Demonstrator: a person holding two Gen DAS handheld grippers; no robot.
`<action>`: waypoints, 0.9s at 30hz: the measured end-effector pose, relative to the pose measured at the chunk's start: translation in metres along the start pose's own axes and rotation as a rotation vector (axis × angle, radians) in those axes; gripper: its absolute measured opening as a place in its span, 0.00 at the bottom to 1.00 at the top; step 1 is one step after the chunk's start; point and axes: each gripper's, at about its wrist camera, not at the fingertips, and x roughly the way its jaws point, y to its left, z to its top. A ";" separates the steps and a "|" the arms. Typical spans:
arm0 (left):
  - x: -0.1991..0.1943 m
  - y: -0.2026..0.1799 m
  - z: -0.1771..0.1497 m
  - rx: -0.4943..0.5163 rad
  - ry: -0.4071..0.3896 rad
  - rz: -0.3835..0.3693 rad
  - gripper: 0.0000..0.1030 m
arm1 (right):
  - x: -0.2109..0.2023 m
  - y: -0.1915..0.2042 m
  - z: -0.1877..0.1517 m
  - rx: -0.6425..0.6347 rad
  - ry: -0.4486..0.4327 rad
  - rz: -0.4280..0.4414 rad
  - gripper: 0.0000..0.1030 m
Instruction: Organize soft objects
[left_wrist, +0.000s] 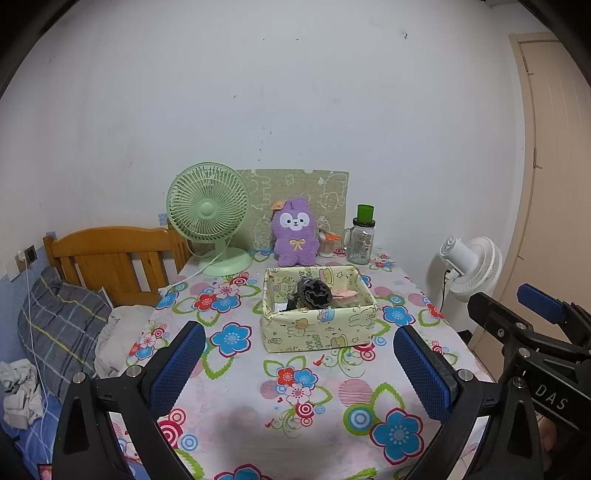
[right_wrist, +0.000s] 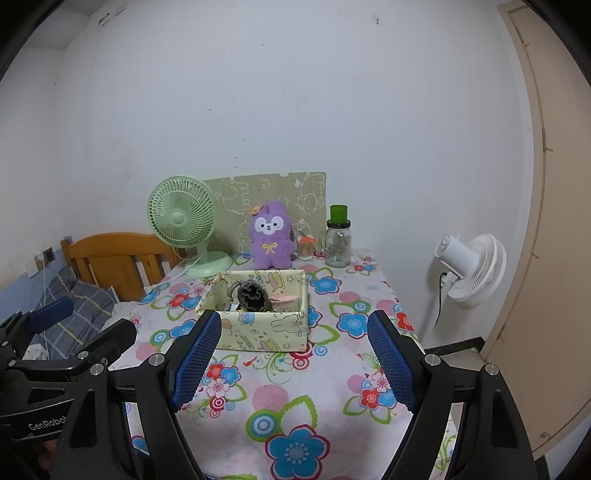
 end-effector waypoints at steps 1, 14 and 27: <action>0.000 0.000 0.000 0.001 0.000 0.001 1.00 | 0.000 0.000 0.000 -0.003 0.000 -0.001 0.81; 0.000 0.000 0.001 0.000 -0.002 -0.005 1.00 | 0.000 -0.001 -0.001 0.001 -0.006 0.007 0.81; 0.000 0.000 0.001 0.000 0.001 -0.007 1.00 | 0.000 -0.002 -0.002 0.003 -0.006 0.005 0.81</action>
